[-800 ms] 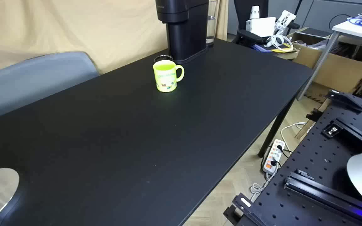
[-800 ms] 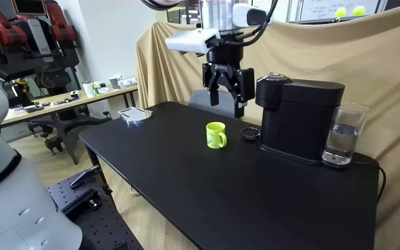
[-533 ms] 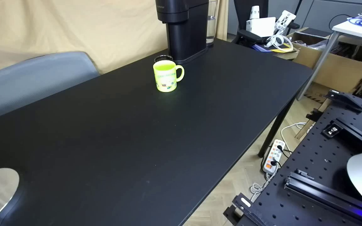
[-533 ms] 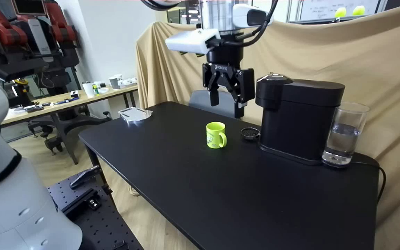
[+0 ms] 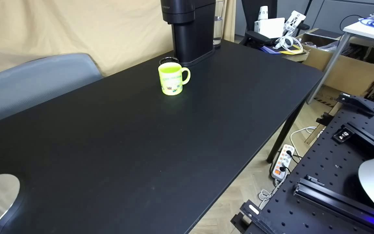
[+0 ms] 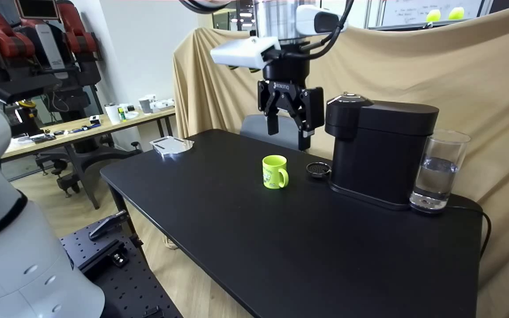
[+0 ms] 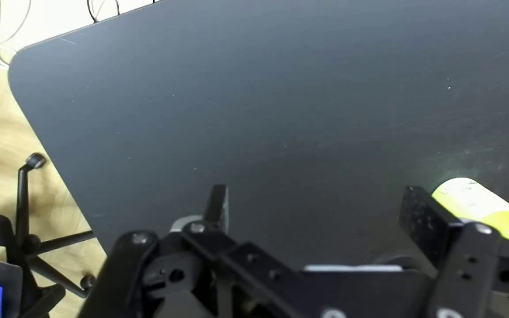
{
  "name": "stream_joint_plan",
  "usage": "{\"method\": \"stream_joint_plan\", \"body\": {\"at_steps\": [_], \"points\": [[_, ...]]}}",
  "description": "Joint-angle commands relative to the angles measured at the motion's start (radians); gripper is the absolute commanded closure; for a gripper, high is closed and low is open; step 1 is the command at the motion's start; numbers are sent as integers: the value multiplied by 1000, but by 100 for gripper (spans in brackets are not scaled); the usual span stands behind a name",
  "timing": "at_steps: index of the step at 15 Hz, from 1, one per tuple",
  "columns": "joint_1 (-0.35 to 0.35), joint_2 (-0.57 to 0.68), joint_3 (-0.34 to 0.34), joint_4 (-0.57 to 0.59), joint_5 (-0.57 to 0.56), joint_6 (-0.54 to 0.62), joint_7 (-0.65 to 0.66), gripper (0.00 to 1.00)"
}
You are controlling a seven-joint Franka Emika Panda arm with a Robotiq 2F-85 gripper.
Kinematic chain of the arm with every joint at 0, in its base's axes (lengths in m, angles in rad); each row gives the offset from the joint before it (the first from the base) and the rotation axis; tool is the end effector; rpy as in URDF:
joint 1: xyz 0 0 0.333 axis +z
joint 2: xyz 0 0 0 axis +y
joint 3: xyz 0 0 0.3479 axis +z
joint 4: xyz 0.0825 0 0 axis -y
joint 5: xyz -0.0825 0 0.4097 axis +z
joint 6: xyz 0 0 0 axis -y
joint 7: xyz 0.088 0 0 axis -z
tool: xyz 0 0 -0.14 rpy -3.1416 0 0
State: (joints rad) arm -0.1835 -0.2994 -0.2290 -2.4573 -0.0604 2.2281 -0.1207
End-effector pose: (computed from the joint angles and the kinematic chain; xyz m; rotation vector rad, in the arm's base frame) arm 0.4213 -0.1877 0.3943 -3.1148 0.3893 -0.1043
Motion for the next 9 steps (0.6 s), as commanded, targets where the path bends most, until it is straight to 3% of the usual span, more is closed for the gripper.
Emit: {"method": "stream_joint_plan", "body": {"at_steps": [1, 9], "points": [[13, 22, 21, 5, -15, 59, -42, 0], [185, 231, 144, 40, 47, 355, -248, 0]]}}
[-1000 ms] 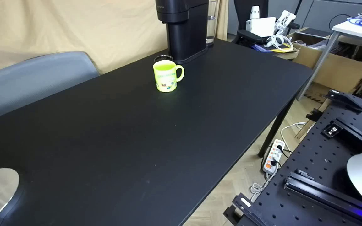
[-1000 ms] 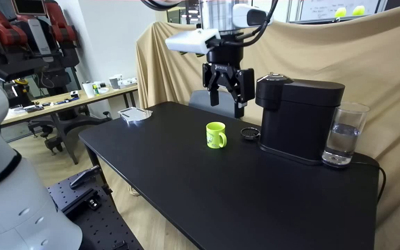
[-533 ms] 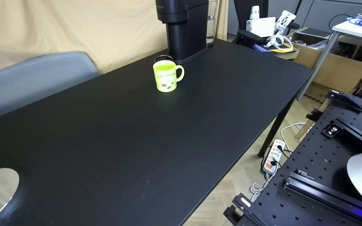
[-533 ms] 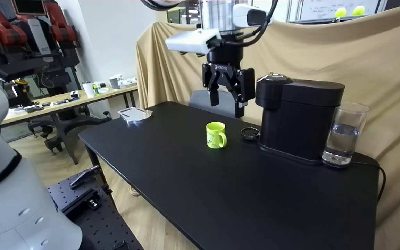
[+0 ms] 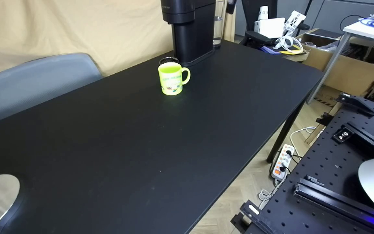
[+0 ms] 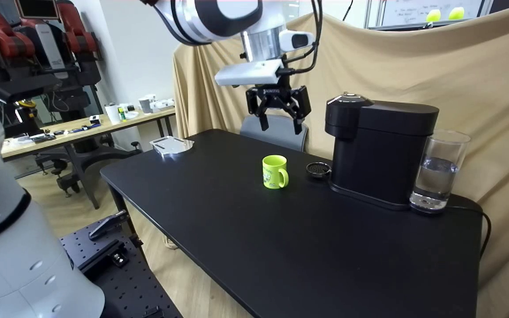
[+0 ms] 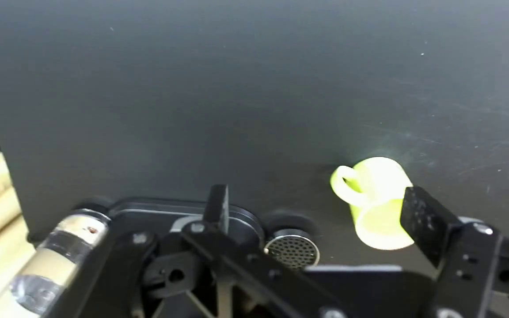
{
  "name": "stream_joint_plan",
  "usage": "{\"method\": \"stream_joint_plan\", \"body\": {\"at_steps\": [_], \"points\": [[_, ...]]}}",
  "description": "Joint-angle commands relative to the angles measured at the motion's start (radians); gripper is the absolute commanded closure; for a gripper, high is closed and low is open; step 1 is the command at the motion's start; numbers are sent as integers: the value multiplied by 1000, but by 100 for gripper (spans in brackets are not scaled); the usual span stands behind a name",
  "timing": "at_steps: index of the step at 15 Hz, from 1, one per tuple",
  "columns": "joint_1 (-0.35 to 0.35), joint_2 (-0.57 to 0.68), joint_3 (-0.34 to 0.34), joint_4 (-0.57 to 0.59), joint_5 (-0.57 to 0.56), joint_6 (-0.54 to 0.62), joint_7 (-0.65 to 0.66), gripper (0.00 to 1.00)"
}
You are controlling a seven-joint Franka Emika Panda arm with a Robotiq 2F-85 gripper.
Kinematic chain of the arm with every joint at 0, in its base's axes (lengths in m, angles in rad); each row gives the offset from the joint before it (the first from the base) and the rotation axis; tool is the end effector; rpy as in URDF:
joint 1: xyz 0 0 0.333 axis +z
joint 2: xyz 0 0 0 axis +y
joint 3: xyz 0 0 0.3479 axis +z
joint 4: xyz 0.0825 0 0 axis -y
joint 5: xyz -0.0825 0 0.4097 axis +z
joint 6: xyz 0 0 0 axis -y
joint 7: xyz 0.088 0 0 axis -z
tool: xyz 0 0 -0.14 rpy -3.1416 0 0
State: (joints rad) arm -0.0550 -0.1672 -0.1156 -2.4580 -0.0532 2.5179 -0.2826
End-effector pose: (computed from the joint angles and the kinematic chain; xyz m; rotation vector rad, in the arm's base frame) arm 0.4958 -0.0858 0.3645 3.0480 0.2307 0.3328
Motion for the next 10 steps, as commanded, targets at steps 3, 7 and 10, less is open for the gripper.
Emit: {"method": "stream_joint_plan", "body": {"at_steps": [3, 7, 10], "points": [[102, 203, 75, 90, 108, 84, -229, 0], [88, 219, 121, 86, 130, 55, -283, 0], [84, 245, 128, 117, 132, 36, -315, 0]]}}
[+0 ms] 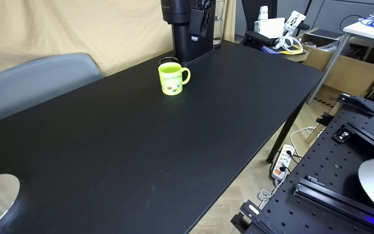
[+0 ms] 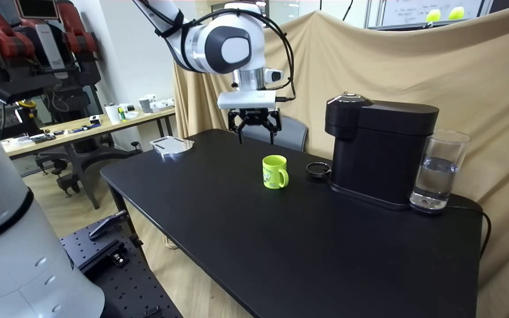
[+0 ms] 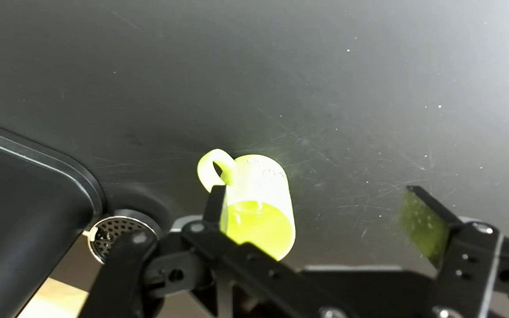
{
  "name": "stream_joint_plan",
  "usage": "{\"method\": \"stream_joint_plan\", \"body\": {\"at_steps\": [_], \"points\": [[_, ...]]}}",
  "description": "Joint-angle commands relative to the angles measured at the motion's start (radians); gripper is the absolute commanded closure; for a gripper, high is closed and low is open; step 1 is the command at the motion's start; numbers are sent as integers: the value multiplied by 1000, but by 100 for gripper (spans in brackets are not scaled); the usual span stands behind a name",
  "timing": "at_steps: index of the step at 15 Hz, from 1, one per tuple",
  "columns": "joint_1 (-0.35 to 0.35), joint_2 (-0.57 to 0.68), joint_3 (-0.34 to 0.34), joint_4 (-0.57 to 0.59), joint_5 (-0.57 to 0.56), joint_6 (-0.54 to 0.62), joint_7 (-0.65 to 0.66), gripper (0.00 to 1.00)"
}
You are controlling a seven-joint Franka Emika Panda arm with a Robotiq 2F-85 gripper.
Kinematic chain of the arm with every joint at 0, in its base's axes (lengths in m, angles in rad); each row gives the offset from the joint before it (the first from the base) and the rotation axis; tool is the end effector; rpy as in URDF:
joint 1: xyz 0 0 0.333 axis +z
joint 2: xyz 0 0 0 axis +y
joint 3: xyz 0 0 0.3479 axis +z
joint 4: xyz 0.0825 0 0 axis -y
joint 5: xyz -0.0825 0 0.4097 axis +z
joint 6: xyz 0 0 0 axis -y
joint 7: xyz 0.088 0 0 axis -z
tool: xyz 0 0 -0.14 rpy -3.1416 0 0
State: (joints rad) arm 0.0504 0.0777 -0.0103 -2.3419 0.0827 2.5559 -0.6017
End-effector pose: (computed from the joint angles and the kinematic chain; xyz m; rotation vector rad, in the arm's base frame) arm 0.5477 0.0223 0.2938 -2.9949 -0.8873 -0.2263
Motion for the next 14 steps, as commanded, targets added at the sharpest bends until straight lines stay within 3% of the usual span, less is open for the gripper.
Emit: {"method": "stream_joint_plan", "body": {"at_steps": [1, 5, 6, 14], "points": [[-24, 4, 19, 8, -28, -11, 12, 0], [-27, 119, 31, 135, -97, -118, -39, 0], [-33, 152, 43, 169, -85, -143, -105, 0], [-44, 413, 91, 450, -189, -241, -300, 0]]}}
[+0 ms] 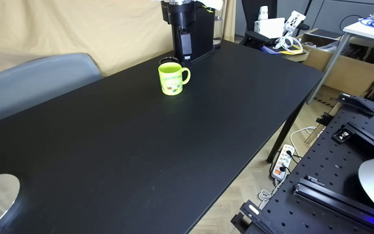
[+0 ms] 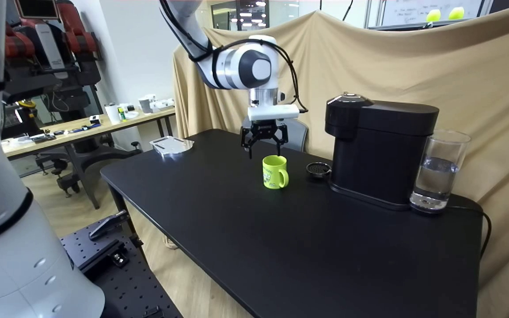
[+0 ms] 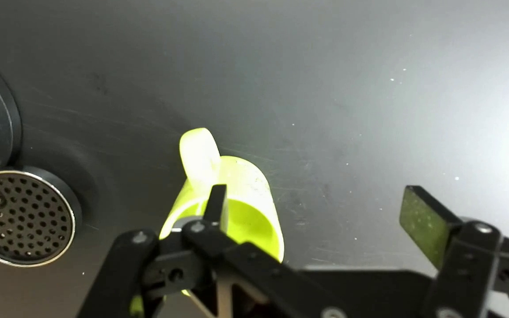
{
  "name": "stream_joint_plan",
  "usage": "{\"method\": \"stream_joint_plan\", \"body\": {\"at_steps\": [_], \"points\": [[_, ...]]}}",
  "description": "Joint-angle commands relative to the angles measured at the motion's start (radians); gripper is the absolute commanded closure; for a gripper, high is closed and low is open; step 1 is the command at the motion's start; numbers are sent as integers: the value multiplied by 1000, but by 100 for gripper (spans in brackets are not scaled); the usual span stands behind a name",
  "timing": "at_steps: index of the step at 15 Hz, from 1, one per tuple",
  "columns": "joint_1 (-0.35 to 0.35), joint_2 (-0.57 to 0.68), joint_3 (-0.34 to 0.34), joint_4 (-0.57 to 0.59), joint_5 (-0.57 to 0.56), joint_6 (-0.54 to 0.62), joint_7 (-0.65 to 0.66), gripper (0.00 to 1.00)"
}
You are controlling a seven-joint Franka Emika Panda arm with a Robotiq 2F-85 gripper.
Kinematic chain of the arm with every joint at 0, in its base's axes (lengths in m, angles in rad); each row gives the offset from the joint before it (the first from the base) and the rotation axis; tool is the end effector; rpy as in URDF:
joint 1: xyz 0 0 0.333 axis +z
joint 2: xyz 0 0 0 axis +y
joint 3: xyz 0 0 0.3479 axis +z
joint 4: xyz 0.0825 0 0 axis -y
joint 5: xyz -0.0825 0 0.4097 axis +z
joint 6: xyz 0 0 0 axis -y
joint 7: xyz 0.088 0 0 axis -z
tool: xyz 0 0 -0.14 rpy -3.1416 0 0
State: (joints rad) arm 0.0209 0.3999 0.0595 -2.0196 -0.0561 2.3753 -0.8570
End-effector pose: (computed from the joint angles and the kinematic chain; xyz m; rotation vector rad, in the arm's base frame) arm 0.6241 0.0480 0.2251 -2.7729 -1.4692 0.0714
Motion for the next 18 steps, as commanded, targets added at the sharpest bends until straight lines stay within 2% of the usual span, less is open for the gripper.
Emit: {"method": "stream_joint_plan", "body": {"at_steps": [1, 8, 18], "points": [[-10, 117, 22, 159, -69, -64, -55, 0], [6, 215, 63, 276, -84, -40, -40, 0], [-19, 204, 76, 235, -19, -13, -9, 0]]}}
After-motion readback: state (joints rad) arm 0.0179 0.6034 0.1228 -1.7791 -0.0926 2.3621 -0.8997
